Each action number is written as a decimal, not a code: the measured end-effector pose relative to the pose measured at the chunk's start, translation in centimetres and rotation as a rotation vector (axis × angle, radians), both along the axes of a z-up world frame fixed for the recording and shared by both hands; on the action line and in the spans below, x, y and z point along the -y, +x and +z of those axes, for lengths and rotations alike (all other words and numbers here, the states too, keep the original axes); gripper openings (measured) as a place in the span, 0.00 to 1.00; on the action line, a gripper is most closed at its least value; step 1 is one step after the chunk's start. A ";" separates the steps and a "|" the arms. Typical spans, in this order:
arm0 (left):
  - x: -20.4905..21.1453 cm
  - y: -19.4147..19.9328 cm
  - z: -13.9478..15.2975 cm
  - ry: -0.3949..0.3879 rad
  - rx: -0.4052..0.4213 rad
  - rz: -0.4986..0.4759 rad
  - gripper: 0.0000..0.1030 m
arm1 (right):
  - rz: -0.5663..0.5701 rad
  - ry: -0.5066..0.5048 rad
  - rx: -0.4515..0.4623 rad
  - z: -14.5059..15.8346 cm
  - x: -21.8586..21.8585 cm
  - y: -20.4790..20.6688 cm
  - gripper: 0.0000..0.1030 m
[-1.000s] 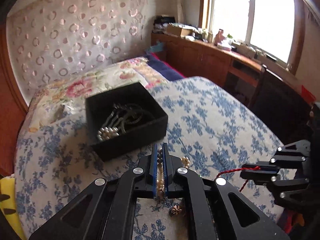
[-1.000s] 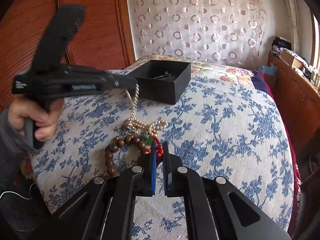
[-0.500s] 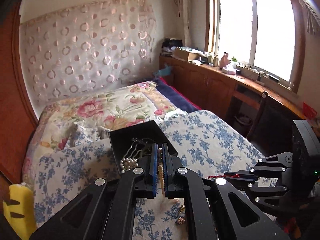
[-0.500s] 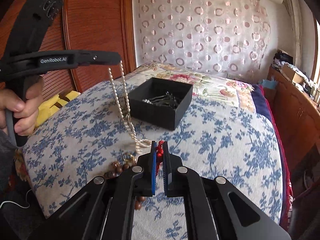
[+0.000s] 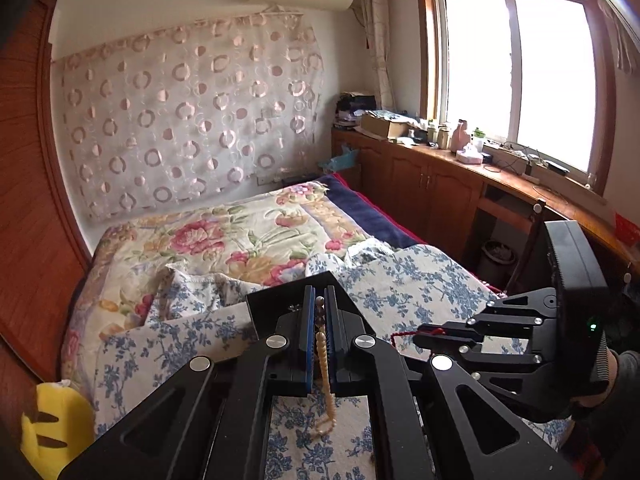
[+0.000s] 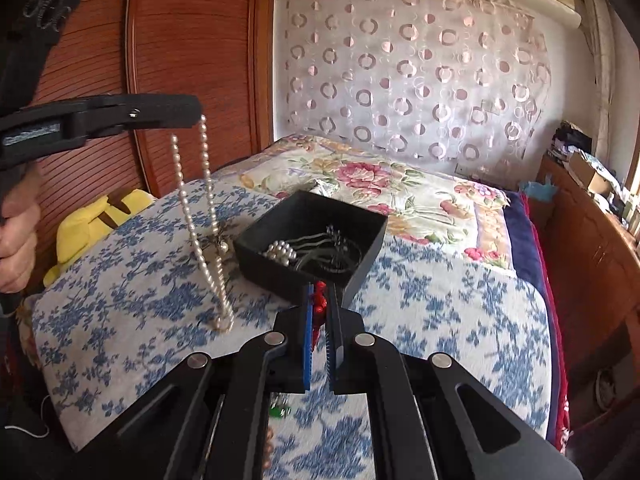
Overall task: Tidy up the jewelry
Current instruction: 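Open the left tool over the box while the right tool drops the red bracelet in, then move both open tools back to the remaining jewelry beside the box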
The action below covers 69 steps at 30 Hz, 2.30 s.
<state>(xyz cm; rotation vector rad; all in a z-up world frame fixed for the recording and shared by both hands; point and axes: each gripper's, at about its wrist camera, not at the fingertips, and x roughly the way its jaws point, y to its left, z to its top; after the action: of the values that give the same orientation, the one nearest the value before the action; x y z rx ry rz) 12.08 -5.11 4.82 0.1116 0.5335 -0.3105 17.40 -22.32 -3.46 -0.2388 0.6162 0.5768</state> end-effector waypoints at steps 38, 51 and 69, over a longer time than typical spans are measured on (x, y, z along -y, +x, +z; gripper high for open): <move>0.3 7.0 3.5 0.022 0.025 0.061 0.04 | -0.022 -0.031 -0.045 -2.1 -3.0 7.7 0.44; 0.7 7.2 0.4 0.034 -0.030 0.064 0.05 | -0.042 -0.021 -0.046 -2.8 0.1 5.1 0.44; 0.8 2.5 -5.4 0.016 -0.093 0.020 0.12 | 0.020 -0.009 -0.109 -5.8 1.0 -2.9 0.44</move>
<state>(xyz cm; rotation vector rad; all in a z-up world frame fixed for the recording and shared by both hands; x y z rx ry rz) 14.56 -5.90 -0.62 0.1080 0.6290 -0.2928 14.50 -23.35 -9.25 -0.2236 0.7232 0.6094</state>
